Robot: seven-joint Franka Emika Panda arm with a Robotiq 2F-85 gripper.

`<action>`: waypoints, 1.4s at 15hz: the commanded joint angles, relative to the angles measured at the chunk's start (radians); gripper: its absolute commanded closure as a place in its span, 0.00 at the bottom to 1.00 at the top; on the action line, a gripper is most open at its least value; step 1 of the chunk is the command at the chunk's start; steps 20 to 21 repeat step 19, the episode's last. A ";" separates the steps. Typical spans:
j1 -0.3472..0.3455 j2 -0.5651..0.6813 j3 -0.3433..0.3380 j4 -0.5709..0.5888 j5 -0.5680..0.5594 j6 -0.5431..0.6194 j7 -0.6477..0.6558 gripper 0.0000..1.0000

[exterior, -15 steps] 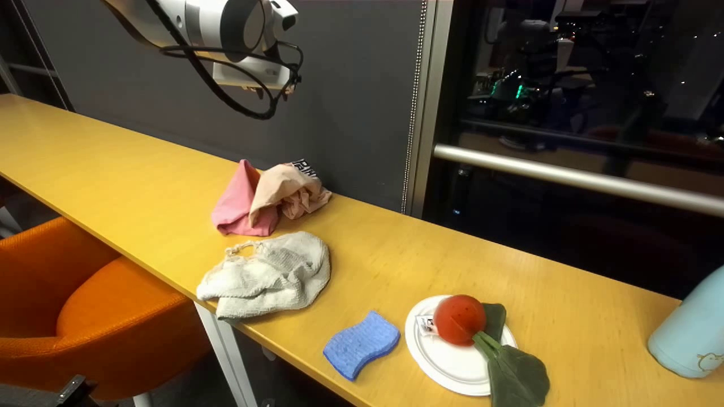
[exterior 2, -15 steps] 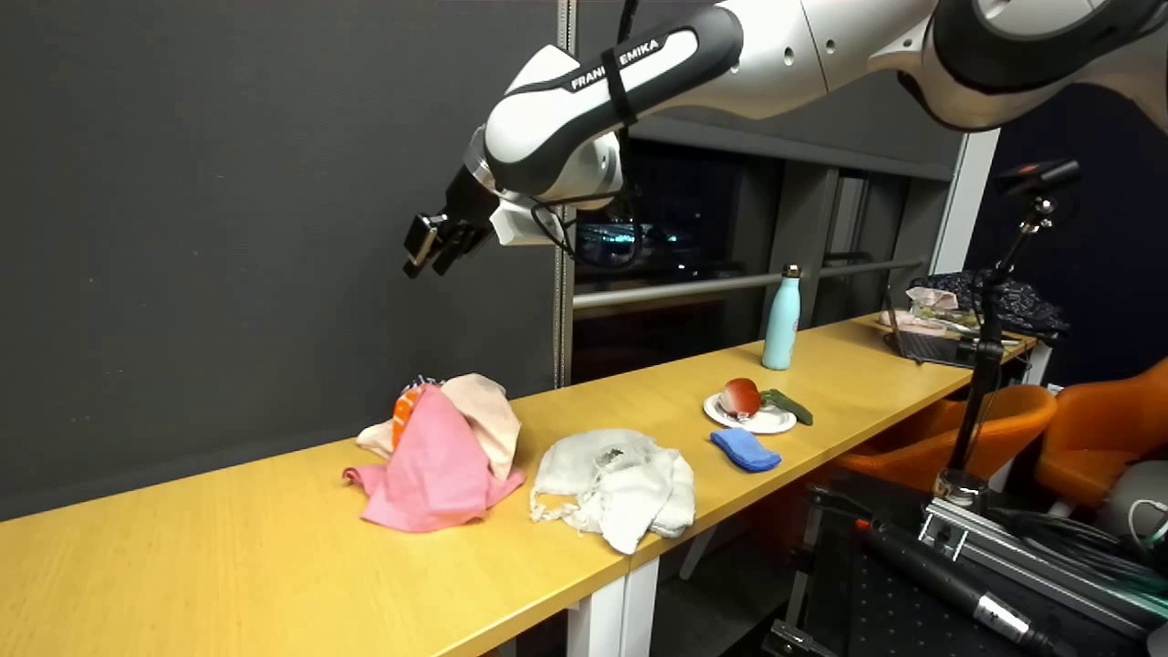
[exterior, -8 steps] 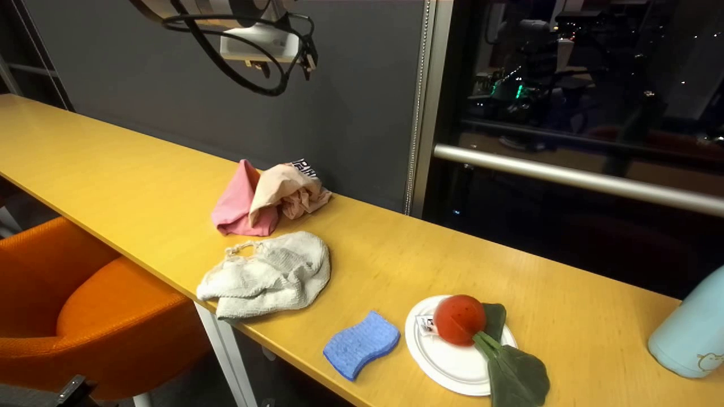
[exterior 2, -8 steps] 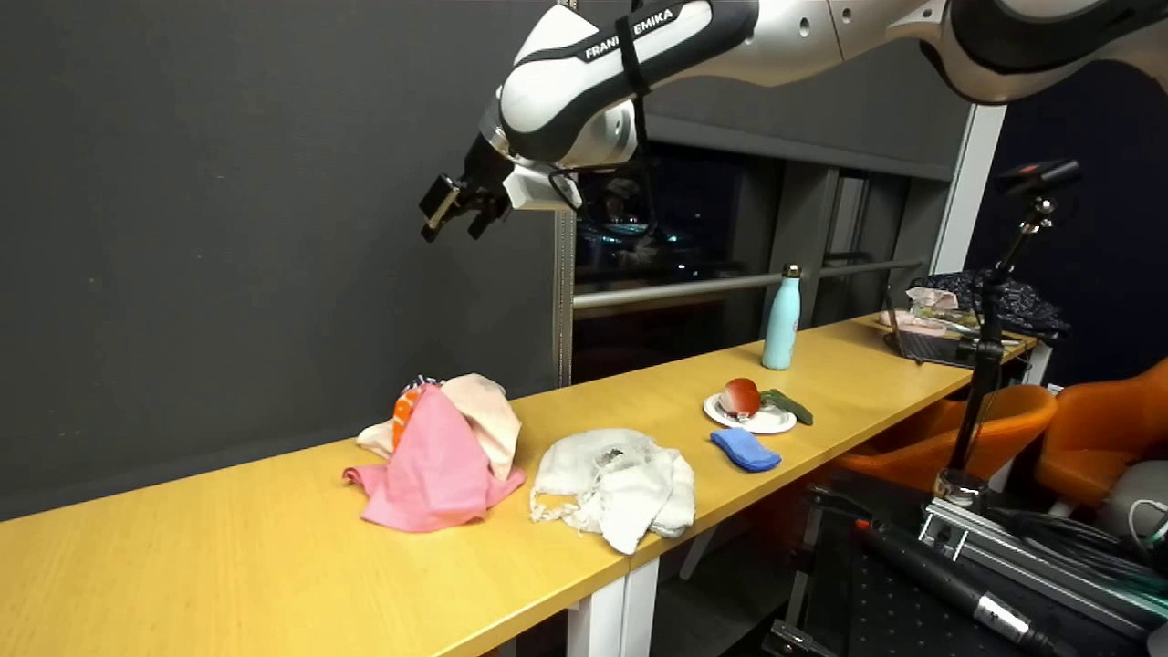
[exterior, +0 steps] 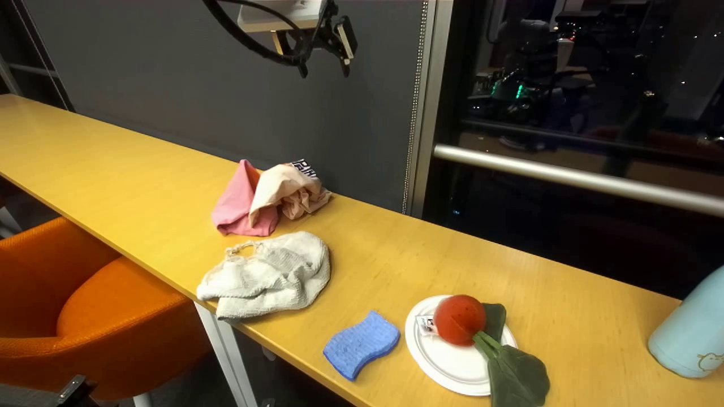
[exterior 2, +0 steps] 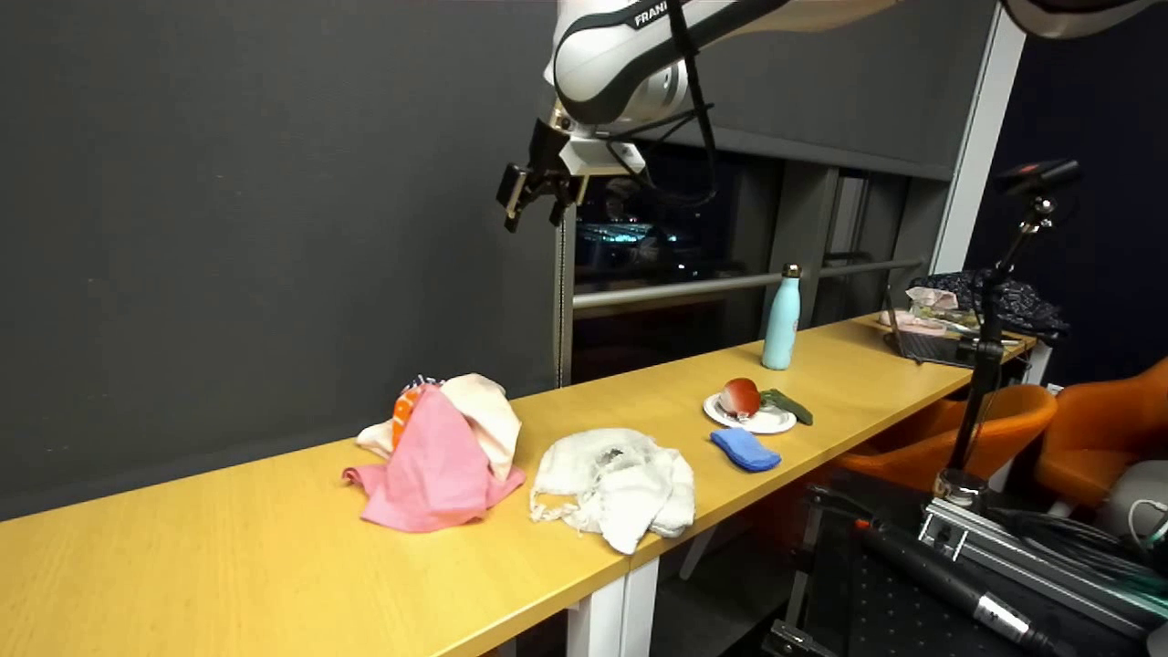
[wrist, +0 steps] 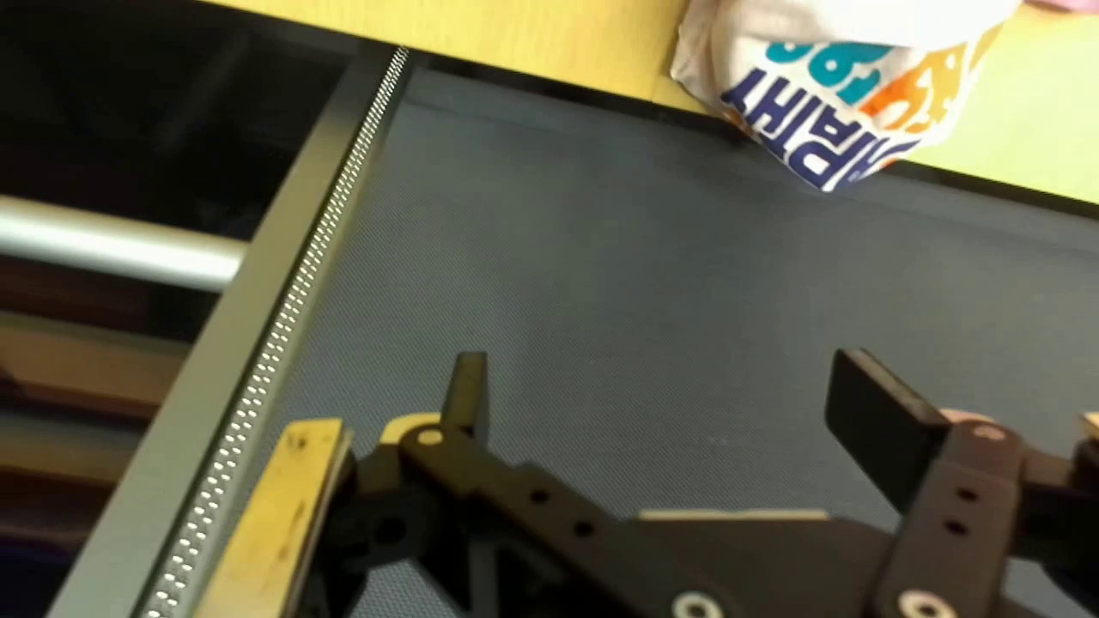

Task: Move the pink and peach shirts to the left

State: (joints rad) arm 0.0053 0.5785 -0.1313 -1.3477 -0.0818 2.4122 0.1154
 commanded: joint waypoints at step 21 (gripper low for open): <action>-0.079 -0.356 -0.021 -0.739 -0.045 -0.103 0.082 0.00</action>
